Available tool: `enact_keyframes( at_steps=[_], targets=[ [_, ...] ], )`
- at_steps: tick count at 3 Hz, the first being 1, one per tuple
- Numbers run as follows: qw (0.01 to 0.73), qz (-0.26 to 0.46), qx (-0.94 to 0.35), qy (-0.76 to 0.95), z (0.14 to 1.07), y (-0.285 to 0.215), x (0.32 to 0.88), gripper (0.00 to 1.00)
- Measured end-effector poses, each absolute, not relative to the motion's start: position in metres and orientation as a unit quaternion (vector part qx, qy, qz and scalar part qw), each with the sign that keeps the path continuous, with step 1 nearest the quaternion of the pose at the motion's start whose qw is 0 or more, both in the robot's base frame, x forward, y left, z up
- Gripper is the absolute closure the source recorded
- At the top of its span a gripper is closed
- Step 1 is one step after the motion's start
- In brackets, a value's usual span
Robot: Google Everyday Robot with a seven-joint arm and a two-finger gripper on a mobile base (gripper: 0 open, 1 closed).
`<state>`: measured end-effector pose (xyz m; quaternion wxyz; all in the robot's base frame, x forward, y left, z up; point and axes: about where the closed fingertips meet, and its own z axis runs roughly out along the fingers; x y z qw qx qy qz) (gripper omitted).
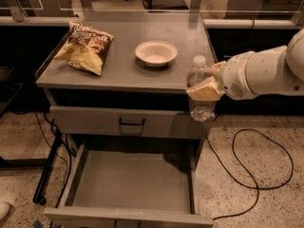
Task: Place water bottle into middle drawer
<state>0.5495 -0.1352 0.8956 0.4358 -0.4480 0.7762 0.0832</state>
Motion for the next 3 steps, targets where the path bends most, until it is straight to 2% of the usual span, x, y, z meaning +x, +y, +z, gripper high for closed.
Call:
enact_keyframes(
  at_steps=[1, 3],
  targets=[
    [0.428, 0.088, -0.446, 0.781, 0.889, -0.133, 0.545, 1.0],
    [0.386, 0.109, -0.414, 0.817, 0.803, -0.12, 0.507, 1.0]
  ],
)
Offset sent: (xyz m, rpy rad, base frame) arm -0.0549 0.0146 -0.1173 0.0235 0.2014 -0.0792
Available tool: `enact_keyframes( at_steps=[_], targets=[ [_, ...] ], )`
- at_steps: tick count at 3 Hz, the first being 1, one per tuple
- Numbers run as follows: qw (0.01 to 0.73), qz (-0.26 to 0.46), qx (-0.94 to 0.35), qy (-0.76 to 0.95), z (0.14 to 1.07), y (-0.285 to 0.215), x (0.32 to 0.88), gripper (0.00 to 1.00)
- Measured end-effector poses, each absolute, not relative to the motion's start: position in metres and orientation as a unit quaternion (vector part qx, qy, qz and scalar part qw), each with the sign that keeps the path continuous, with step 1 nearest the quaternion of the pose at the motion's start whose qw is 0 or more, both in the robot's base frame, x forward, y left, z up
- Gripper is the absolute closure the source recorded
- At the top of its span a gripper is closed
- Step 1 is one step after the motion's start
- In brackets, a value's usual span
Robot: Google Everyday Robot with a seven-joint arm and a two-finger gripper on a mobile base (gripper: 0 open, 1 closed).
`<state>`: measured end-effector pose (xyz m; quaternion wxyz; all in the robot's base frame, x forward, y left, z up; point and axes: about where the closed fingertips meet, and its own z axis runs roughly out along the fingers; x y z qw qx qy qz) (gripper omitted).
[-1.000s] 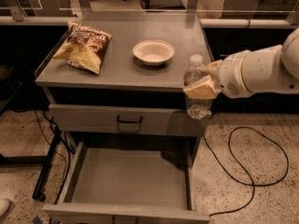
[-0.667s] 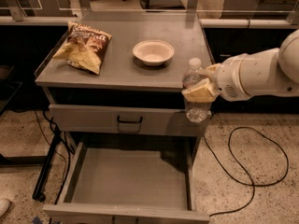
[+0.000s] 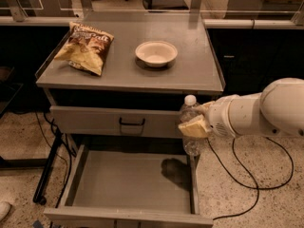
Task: Place water bottle into middle drawer
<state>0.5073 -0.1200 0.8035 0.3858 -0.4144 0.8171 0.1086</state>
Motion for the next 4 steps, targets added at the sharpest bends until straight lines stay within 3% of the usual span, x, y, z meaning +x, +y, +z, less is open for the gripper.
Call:
enact_keyframes(
  at_steps=[2, 4],
  targets=[
    [0.399, 0.115, -0.387, 0.823, 0.779, -0.114, 0.508, 1.0],
    [0.445, 0.137, -0.348, 0.814, 0.73, -0.073, 0.536, 1.0]
  ],
)
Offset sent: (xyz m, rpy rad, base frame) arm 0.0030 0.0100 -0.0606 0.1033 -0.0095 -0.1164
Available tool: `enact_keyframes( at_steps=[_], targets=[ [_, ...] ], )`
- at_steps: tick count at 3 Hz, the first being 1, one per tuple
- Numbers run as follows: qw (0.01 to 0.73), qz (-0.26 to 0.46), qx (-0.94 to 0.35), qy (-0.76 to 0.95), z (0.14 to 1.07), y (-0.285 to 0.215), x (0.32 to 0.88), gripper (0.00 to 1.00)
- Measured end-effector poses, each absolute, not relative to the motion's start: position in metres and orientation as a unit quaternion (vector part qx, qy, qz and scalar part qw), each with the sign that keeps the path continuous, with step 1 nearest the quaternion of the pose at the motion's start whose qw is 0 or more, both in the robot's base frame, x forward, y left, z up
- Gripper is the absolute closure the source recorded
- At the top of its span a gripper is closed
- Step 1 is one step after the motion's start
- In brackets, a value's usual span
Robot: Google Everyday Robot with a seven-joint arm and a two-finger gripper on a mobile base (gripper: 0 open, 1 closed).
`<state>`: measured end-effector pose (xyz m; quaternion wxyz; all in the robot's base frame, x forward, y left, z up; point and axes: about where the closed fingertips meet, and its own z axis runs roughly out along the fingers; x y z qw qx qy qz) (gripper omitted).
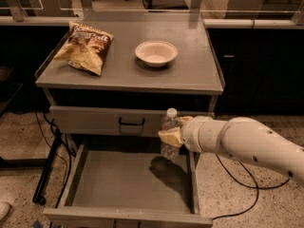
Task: Place water bottle into middle drawer
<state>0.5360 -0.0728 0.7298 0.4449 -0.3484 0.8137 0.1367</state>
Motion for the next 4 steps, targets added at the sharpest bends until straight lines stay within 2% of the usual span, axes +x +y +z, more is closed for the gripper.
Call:
enact_keyframes(
  at_steps=[4],
  targets=[
    [0.446, 0.134, -0.313, 0.828, 0.645, -0.061, 0.543, 1.0]
  ],
)
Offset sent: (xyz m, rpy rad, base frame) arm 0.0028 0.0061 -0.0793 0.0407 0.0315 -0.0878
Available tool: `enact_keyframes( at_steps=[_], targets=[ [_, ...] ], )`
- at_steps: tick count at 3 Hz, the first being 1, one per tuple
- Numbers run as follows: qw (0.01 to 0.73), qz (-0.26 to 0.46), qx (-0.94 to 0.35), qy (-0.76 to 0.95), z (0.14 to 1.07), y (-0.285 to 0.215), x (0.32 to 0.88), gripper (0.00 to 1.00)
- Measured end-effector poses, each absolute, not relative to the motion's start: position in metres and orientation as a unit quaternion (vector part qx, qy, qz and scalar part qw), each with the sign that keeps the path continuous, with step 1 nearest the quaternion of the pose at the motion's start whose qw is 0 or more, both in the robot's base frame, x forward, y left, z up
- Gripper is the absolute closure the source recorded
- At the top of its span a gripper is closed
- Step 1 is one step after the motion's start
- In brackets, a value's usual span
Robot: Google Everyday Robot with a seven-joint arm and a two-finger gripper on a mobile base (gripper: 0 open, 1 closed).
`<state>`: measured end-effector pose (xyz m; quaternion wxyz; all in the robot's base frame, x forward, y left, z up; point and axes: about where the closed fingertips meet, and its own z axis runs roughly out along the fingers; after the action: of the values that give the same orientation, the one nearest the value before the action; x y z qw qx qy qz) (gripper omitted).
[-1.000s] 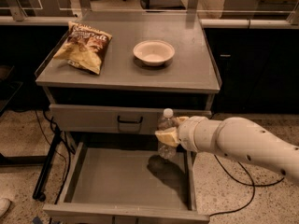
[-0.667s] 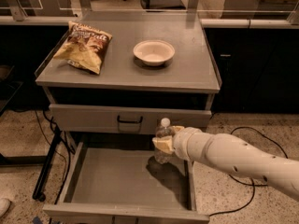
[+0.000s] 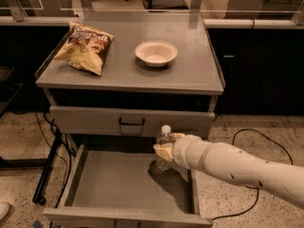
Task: Place water bottle into middle drawer
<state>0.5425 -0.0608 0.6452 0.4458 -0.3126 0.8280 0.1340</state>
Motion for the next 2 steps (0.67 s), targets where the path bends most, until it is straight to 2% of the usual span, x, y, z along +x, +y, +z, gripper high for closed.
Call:
enact_keyframes(
  at_steps=[1, 2],
  targets=[
    [0.443, 0.124, -0.287, 0.84, 0.5848, -0.0536, 0.5482, 1.0],
    [0.446, 0.123, -0.285, 0.84, 0.5839, -0.054, 0.5497, 1.0]
  ],
)
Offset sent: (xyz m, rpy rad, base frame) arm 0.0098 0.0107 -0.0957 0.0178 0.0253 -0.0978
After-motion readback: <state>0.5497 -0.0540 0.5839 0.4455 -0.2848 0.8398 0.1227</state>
